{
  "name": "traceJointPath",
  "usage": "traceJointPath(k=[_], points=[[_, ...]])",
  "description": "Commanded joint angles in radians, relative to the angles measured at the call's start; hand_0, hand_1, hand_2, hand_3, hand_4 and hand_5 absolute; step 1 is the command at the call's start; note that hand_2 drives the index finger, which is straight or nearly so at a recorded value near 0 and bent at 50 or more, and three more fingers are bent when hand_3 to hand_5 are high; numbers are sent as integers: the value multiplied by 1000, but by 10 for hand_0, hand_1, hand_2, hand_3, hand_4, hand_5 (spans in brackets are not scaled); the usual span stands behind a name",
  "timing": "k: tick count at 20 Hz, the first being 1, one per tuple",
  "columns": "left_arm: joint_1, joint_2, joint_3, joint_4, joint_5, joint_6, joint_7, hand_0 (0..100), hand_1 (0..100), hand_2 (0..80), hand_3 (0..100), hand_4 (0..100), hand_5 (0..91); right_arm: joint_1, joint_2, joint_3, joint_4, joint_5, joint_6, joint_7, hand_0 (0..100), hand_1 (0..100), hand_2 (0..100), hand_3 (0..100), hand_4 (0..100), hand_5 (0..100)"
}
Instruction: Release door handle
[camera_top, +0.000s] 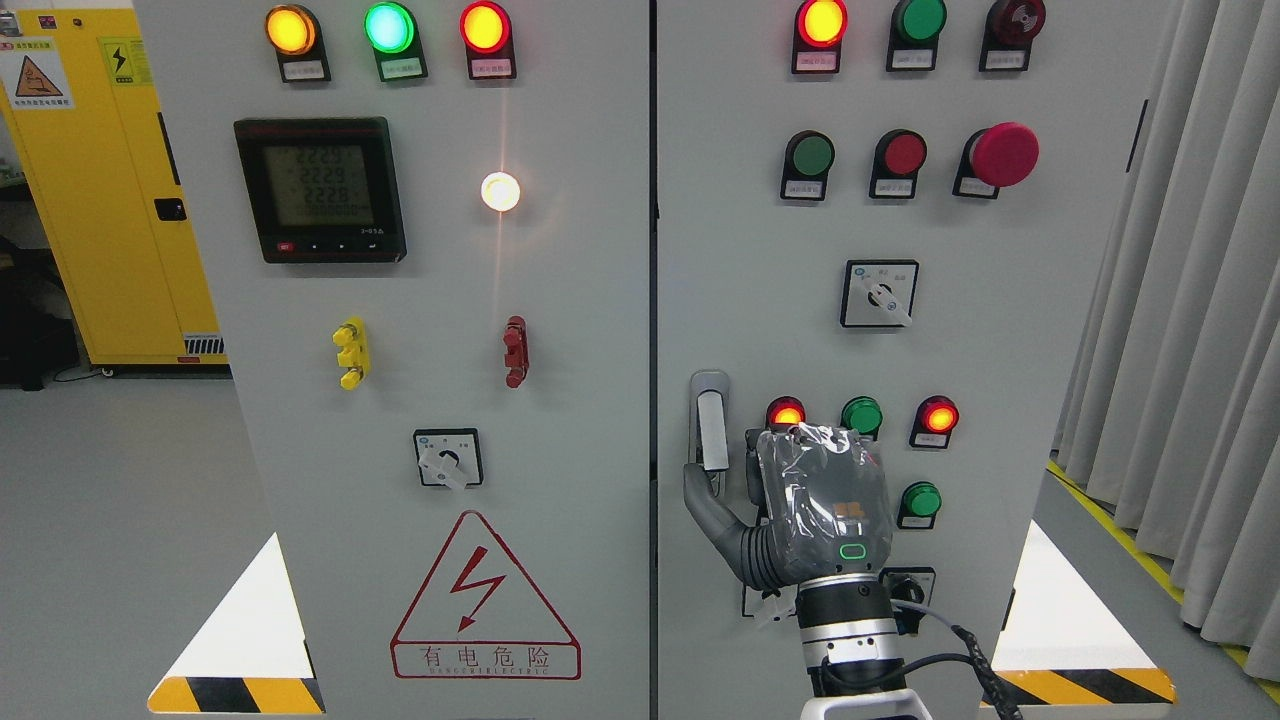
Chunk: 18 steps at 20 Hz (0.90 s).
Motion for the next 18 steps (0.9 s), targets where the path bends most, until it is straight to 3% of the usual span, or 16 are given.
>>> traceJointPath(k=[1, 6, 18], points=[[0, 0, 0, 0, 0, -1, 0, 120, 556, 0, 0, 0, 0, -2, 0, 1, 2, -2, 1, 1, 510, 345, 936, 1000, 1000, 1000], [0, 0, 0, 0, 0, -1, 0, 120, 556, 0, 0, 0, 0, -8, 0, 1, 4, -3, 1, 3, 564, 337, 935, 1000, 1000, 1000], [0, 0, 0, 0, 0, -1, 0, 120, 556, 0, 0, 0, 0, -3, -1, 1, -4, -2, 3, 0, 562, 347, 935, 1000, 1000, 1000]])
